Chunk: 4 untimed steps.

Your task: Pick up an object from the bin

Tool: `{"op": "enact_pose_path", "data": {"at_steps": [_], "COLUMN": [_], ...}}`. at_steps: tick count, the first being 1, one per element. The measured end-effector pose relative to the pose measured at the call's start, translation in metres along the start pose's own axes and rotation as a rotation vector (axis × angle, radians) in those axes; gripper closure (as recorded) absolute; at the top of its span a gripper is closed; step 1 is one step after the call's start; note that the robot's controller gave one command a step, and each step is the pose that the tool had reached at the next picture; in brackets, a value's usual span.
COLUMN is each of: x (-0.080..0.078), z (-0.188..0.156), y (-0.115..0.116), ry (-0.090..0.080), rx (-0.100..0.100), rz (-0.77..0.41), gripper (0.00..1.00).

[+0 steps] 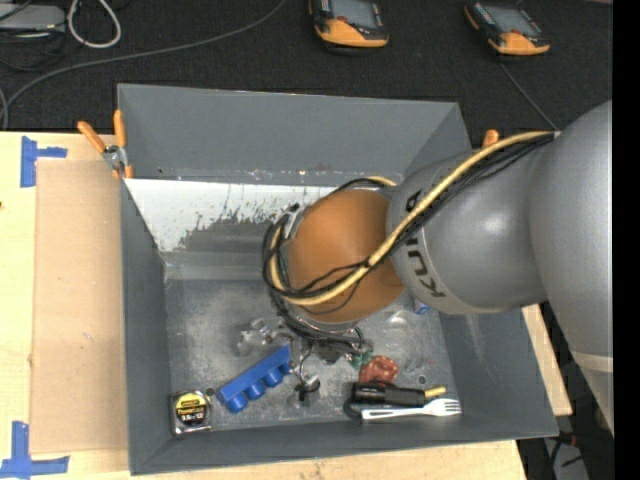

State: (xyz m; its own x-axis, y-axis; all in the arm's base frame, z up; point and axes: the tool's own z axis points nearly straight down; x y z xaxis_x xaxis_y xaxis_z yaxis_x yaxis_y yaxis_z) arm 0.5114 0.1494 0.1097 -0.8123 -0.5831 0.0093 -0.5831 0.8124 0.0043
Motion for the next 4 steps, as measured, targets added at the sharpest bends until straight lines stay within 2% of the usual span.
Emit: {"op": "enact_pose_path", "data": {"at_steps": [1, 2, 3, 4], "x": [0.000, -0.001, -0.001, 0.001], "z": [0.042, 0.039, 0.039, 0.011], "y": [0.010, 0.009, 0.009, 0.010], "ry": [-0.008, -0.013, -0.013, -0.007], "rx": [0.001, 0.003, 0.003, 0.000], "rz": [-0.042, -0.116, -0.135, -0.131], "gripper": [0.00, 1.00, 1.00, 1.00]}}
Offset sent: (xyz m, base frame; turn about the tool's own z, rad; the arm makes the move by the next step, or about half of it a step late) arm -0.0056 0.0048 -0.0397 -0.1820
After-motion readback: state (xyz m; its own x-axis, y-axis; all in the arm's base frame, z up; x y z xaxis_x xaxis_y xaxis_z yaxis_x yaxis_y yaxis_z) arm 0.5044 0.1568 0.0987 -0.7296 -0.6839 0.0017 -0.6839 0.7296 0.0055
